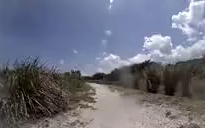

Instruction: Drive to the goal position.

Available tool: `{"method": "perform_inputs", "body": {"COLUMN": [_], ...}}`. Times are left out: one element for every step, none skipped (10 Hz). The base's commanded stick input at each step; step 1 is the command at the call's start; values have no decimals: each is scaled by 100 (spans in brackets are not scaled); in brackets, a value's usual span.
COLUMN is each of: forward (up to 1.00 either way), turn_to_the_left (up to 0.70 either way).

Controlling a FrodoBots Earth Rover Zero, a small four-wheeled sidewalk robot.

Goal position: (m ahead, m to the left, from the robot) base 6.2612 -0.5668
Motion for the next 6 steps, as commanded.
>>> {"method": "perform_inputs", "body": {"forward": [85, 85, 85, 85, 85, 85], "turn_to_the_left": [-1, -1, -1, -1, -1, -1]}}
